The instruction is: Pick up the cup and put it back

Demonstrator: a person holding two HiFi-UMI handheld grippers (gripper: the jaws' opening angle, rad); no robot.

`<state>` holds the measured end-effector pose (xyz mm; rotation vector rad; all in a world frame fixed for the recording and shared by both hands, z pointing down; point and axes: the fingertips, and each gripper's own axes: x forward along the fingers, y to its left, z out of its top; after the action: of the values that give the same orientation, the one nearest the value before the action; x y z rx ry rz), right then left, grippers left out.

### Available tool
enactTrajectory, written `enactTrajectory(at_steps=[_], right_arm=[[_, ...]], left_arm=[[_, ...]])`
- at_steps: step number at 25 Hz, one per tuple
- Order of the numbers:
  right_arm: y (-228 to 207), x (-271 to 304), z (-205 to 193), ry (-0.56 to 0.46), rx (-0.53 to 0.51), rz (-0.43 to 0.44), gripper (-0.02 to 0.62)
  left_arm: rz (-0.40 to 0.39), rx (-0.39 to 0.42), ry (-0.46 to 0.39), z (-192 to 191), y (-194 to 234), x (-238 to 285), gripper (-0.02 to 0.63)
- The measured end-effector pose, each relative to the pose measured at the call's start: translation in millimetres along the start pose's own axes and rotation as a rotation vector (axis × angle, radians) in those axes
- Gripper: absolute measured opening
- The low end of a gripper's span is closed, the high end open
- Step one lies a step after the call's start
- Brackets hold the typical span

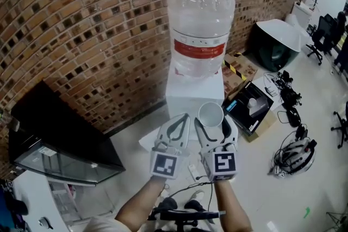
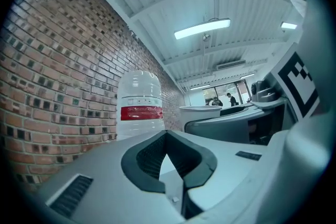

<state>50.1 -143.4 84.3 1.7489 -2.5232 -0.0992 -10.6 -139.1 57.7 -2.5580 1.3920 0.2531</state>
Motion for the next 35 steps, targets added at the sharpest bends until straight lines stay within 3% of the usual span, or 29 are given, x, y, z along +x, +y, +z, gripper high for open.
enactTrajectory(at_steps=[5, 13, 20, 26, 35], right_arm=[[2.0, -3.2, -1.3, 0.002, 0.003, -0.001, 0.331], [6.1, -1.1, -2.6, -0.002, 0.009, 0.007, 0.331], [7.4, 7.7, -17.0, 0.007, -0.007, 0.013, 0.331], [11.4, 25.3, -69.3, 0.033, 0.003, 0.033, 0.331], [9.1, 50.0, -173.4, 0.037, -0.001, 0.035, 0.331]], left_arm=[[0.012, -0.031, -0.007, 1.8, 0.5, -2.4, 0.005], [0.001, -0.016, -0.007, 5.3, -3.2, -3.4, 0.005], [0.005, -0.059, -0.007, -9.8, 4.2, -4.5, 0.005], [0.018, -0.032, 0.020, -56.7, 11.4, -2.4, 0.005], [0.028, -0.053, 0.032, -168.5, 10.0, -9.8, 0.005]])
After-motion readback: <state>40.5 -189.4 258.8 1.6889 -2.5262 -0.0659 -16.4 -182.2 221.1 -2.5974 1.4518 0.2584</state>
